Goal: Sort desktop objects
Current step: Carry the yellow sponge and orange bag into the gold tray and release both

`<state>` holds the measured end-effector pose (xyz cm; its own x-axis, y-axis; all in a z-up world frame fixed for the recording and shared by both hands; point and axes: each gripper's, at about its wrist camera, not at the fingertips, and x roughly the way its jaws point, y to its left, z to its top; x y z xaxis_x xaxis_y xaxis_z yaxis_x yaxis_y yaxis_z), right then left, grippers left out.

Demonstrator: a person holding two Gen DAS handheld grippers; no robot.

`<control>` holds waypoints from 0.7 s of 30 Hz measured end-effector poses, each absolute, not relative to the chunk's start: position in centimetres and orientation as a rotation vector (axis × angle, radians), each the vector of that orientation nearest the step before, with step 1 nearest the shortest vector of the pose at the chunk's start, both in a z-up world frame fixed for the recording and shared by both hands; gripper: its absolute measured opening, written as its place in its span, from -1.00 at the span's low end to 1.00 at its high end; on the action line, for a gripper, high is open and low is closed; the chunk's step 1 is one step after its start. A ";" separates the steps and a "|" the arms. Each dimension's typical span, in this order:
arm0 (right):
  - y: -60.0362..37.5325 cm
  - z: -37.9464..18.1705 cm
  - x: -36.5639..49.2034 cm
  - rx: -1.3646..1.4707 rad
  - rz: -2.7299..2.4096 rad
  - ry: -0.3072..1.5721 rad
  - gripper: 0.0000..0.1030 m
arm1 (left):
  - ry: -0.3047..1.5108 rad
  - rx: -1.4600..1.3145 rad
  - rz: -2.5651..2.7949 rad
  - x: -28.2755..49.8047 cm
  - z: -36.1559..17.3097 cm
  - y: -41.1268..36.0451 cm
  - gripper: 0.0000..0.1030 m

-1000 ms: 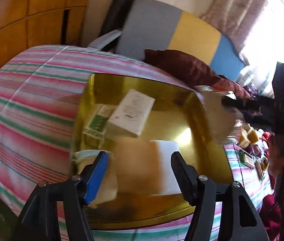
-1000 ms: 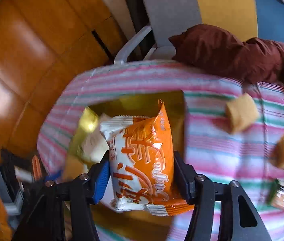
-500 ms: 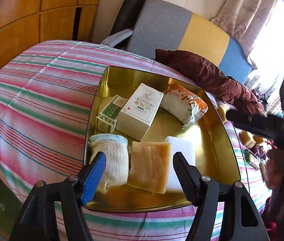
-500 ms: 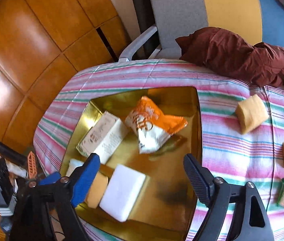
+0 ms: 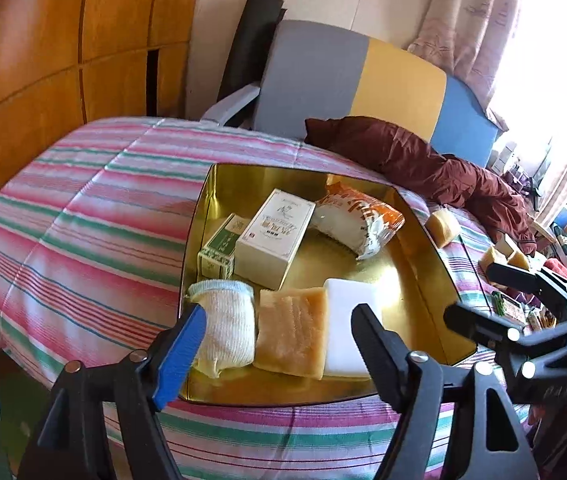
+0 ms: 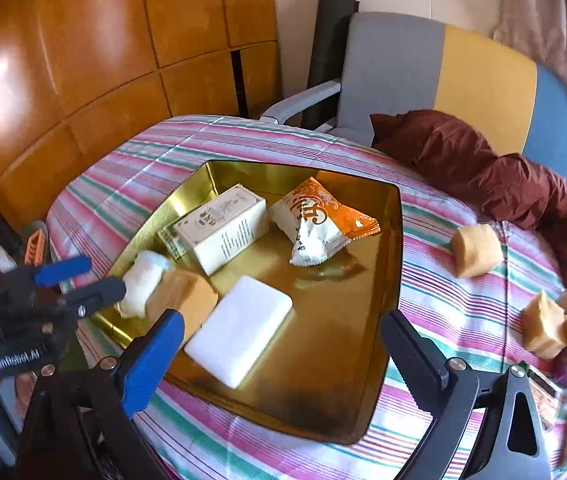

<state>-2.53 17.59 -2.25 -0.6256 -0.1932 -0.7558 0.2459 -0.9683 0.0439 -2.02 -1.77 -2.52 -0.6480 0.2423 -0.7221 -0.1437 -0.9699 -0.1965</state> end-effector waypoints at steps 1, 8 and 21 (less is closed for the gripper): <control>17.5 -2.2 -2.2 1.204 -2.636 0.110 0.94 | -0.171 -1.184 2.667 -1.9 -2.4 -1.6 0.53; 17.9 -1.9 0.3 1.157 -2.694 0.249 0.99 | -0.126 -1.155 2.657 -1.5 -1.8 -0.8 0.57; 23.8 -2.7 0.9 1.280 -2.783 0.188 0.99 | -0.134 -1.219 2.606 -1.7 -3.0 0.0 0.57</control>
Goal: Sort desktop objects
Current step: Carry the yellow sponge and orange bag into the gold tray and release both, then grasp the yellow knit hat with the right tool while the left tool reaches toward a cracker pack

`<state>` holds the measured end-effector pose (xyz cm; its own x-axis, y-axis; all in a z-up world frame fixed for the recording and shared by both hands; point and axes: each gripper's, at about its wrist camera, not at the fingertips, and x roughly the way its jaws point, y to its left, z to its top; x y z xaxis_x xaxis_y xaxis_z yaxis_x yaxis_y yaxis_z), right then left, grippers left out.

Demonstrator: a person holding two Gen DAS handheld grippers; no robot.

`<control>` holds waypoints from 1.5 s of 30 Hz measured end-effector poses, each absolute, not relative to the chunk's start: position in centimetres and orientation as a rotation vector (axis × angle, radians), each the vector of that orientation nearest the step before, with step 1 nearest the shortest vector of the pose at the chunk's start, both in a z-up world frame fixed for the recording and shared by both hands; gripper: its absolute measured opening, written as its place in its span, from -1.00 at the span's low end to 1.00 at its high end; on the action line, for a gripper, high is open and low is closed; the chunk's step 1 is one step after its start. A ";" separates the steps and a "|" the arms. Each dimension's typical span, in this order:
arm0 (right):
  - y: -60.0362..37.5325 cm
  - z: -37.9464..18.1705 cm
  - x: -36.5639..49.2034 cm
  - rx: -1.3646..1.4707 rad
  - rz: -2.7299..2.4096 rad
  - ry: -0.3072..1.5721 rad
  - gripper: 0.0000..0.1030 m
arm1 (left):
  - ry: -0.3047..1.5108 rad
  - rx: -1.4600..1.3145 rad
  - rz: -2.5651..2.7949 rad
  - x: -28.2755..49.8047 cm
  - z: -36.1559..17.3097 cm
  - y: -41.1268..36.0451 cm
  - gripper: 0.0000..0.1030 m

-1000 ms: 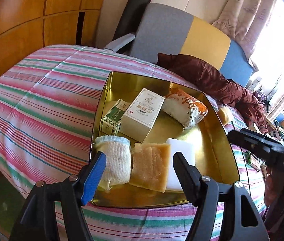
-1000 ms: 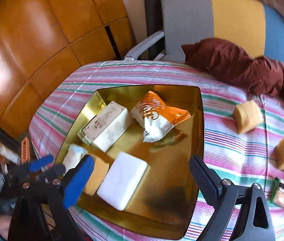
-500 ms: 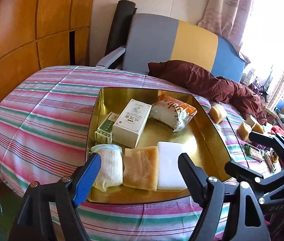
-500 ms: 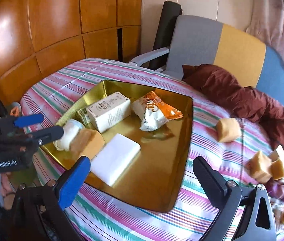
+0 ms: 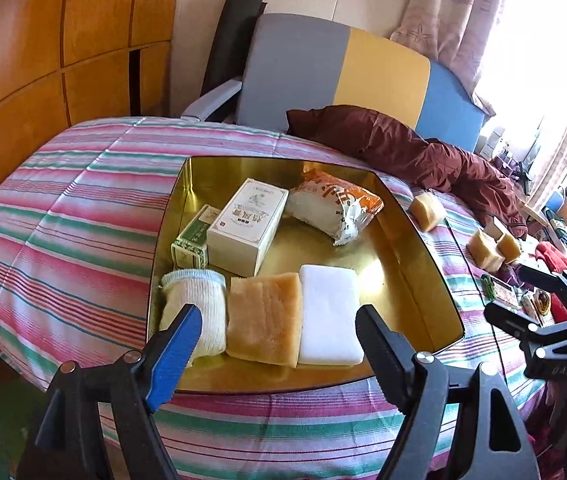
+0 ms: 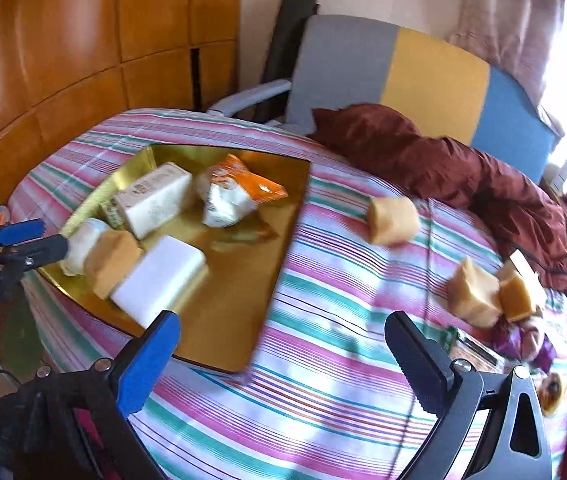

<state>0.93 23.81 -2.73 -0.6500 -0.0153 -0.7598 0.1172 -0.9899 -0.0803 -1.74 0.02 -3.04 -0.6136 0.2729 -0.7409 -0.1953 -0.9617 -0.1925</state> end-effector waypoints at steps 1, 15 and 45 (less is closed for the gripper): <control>24.2 -2.8 0.9 1.289 -2.787 0.178 0.99 | -0.135 -1.228 2.600 -1.8 -3.2 0.0 0.57; 33.0 -3.5 1.3 1.535 -2.853 -0.087 0.99 | -0.131 -1.194 2.541 -1.4 -2.9 1.2 0.57; 65.4 -8.6 5.6 1.975 -2.951 -1.273 0.47 | 0.104 -1.101 2.214 -1.0 0.0 14.7 0.57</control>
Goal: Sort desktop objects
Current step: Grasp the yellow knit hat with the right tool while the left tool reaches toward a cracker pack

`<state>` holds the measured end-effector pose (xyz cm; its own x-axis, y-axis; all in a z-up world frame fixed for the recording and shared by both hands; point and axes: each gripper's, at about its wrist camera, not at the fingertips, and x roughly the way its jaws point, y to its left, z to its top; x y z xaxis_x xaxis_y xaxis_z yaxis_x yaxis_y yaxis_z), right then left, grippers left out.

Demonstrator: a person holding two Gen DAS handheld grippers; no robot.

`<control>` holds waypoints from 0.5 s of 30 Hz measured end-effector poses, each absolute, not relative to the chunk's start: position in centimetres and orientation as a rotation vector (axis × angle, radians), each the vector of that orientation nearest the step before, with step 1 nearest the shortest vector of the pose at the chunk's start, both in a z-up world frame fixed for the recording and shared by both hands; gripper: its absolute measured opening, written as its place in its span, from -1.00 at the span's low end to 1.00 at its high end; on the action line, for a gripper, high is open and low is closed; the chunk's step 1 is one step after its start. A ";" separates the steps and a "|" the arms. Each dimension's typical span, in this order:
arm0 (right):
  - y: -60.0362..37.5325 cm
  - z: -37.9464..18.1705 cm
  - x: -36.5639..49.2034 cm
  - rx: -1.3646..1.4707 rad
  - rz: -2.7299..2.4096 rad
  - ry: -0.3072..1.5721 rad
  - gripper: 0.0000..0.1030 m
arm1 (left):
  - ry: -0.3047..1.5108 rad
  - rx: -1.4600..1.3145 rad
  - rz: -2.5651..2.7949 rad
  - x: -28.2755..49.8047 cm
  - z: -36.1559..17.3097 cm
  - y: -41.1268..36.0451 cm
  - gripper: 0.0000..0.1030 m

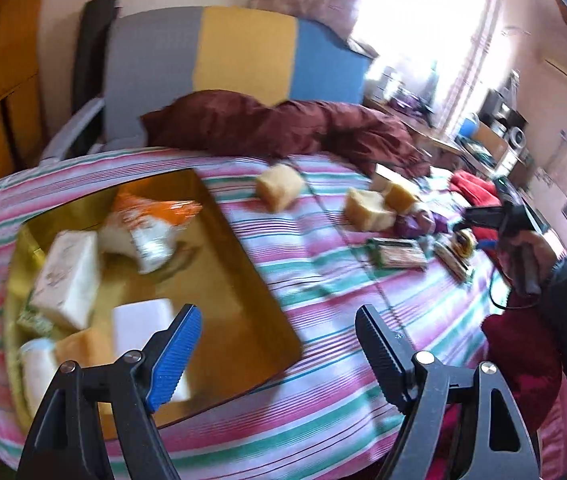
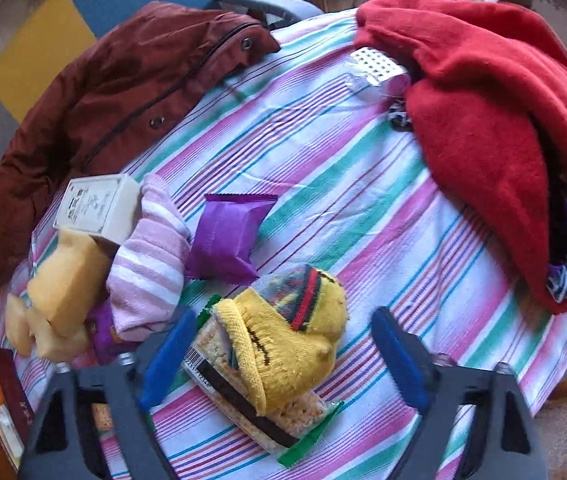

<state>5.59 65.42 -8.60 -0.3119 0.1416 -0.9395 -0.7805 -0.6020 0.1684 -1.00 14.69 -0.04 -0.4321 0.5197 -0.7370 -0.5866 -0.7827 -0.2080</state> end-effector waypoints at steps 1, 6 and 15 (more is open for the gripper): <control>65.4 -8.6 5.5 -1.322 1.972 0.848 0.37 | 0.115 -1.097 2.195 -0.9 0.0 15.5 0.57; 64.9 -8.9 5.1 -1.367 1.981 0.815 0.18 | 0.181 -1.096 2.103 -0.9 -0.2 20.2 0.57; 64.2 -8.1 5.0 -1.357 2.013 0.750 -0.10 | 0.266 -1.187 1.974 -2.2 -2.3 27.9 0.57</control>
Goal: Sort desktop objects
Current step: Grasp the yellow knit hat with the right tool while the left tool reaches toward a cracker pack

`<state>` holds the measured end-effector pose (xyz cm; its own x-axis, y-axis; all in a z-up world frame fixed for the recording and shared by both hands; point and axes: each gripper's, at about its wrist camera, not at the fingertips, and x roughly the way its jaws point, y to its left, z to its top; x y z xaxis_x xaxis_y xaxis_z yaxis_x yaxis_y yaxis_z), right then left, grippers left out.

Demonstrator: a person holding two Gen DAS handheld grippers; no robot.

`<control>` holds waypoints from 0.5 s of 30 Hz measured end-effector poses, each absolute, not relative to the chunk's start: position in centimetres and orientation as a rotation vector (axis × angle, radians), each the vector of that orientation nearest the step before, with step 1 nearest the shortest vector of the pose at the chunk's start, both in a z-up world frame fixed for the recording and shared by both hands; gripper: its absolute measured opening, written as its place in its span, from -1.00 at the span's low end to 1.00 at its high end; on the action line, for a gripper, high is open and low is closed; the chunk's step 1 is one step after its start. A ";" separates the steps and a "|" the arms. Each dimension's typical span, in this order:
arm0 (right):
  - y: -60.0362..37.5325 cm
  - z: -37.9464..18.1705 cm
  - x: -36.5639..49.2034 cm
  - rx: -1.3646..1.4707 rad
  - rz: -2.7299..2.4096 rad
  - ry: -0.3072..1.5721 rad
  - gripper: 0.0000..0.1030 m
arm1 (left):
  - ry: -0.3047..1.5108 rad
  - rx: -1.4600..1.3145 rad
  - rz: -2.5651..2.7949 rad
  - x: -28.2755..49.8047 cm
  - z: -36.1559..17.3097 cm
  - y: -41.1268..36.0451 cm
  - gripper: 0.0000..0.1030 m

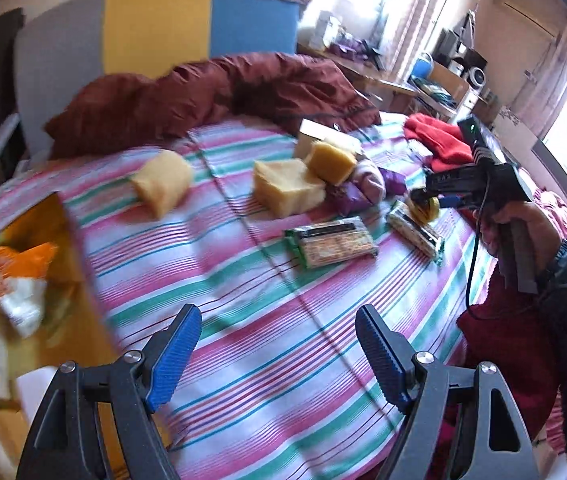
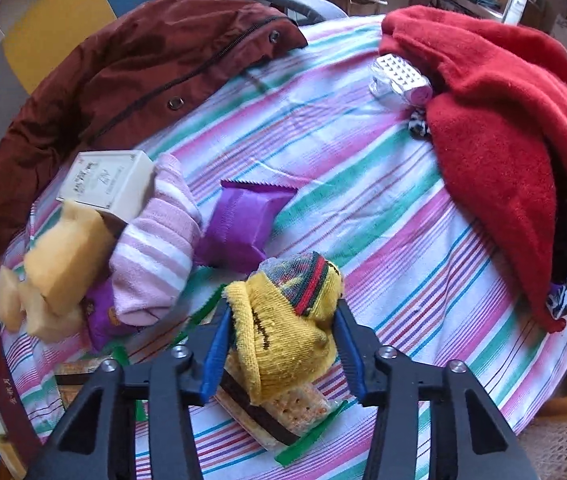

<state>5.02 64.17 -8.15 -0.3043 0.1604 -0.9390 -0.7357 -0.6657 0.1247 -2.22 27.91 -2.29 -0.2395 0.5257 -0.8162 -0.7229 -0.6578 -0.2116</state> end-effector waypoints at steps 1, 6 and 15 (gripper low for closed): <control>64.1 -7.9 5.0 -1.346 2.025 0.748 -0.10 | 0.267 -1.205 1.965 -2.4 -2.6 28.6 0.57; 63.3 -7.1 4.8 -1.333 2.062 0.706 -0.15 | 0.390 -1.172 1.959 -2.3 -3.9 32.6 0.57; 63.1 -5.9 5.3 -1.262 2.128 0.753 -0.15 | 0.797 -0.955 1.739 -1.6 -6.0 40.9 0.57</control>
<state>5.25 63.14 -5.90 -0.4091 0.1712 -0.8963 -0.6966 -0.6931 0.1855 -1.55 40.94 -6.00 -0.2308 0.4296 -0.8730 -0.9418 -0.3240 0.0895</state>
